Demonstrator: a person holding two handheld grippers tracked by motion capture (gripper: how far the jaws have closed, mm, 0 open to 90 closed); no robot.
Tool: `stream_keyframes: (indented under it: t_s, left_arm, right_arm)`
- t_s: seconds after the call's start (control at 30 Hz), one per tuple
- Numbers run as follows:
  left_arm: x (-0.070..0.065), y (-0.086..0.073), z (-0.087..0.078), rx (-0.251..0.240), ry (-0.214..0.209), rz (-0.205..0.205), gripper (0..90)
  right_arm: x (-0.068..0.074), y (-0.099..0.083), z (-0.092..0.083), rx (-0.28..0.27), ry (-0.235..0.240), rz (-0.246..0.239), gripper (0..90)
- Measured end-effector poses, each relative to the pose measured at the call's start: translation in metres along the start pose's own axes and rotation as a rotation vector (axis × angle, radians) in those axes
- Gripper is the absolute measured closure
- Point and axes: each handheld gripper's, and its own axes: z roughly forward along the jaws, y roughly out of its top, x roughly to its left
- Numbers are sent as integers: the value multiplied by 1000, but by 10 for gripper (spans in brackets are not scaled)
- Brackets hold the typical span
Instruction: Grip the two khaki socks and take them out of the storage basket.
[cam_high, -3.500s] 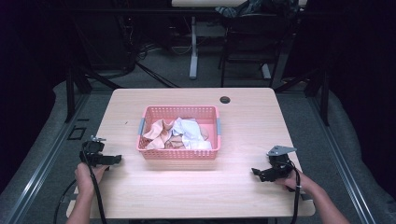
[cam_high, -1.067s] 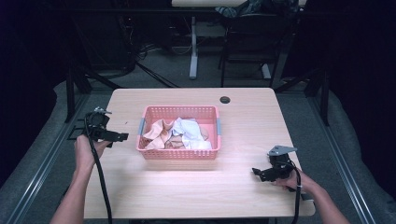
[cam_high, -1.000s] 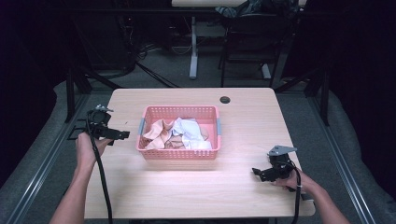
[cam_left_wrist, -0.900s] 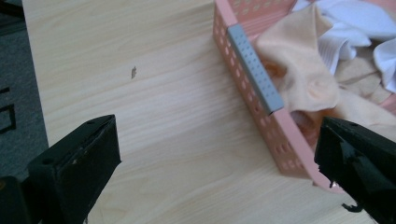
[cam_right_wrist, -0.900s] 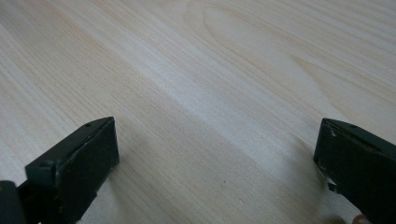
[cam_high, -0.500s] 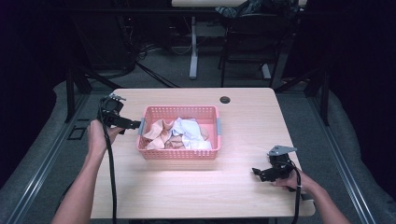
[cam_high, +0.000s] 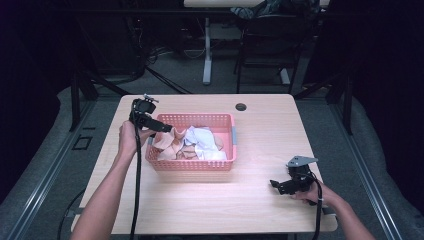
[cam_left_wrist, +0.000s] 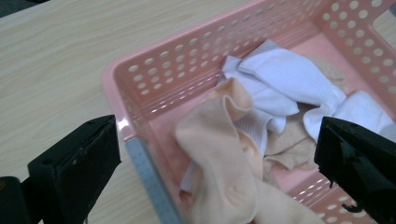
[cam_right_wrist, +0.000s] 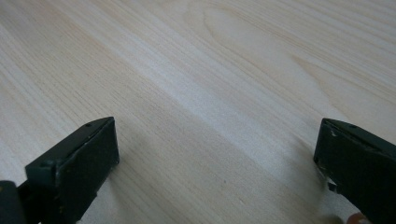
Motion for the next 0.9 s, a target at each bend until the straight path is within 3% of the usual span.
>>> stream_keyframes:
  t_s: [0.2,0.47,0.9]
  left_arm:
    - [-7,7,20,30,0,1,2]
    - [-13,12,42,61,-9,1,84]
    - [-17,18,69,148,43,9,299]
  right_arm:
    - [0,0,0,1,-2,-1,0]
    - [0,0,0,0,0,0,0]
    - [0,0,0,0,0,0,0]
